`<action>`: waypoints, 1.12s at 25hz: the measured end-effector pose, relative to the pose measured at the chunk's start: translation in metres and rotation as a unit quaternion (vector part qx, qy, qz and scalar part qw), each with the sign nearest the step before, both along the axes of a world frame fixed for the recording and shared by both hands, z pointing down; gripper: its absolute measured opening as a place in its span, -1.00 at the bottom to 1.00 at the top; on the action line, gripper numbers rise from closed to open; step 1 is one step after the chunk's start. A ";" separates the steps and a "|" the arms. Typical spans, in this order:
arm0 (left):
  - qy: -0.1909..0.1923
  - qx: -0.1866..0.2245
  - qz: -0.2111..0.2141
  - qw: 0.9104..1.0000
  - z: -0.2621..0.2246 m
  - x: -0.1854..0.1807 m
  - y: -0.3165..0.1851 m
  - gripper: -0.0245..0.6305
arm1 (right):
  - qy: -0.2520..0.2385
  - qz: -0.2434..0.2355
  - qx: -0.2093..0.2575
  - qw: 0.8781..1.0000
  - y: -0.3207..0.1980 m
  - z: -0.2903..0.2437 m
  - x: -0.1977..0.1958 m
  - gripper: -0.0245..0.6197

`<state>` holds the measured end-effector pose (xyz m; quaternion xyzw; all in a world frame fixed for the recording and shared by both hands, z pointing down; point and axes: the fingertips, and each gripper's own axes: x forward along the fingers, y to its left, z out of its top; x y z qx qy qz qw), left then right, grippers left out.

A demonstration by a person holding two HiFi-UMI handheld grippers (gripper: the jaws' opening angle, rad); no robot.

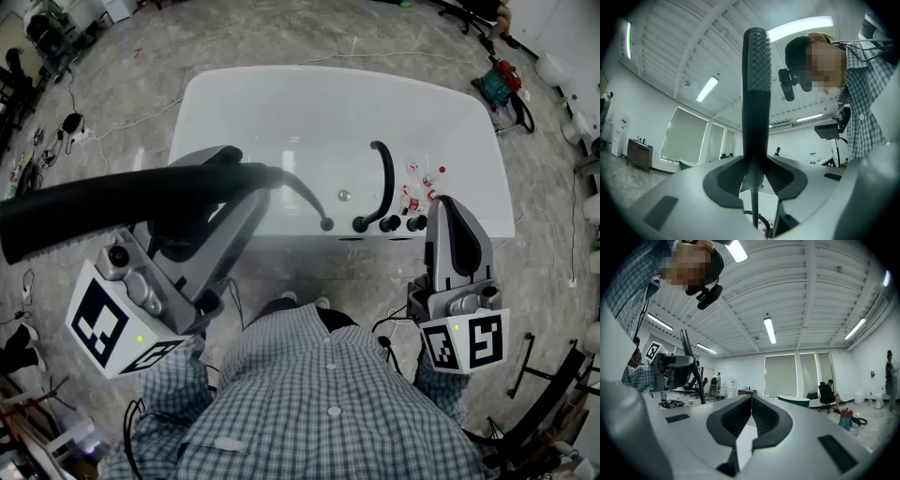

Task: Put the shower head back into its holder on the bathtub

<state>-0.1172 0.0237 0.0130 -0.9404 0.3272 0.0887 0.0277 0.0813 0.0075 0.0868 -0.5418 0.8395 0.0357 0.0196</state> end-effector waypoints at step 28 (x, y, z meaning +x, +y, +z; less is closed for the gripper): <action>-0.027 -0.008 0.010 1.000 0.010 0.012 -0.005 -0.49 | -0.005 -0.004 -0.021 1.000 0.000 0.012 0.002 -0.87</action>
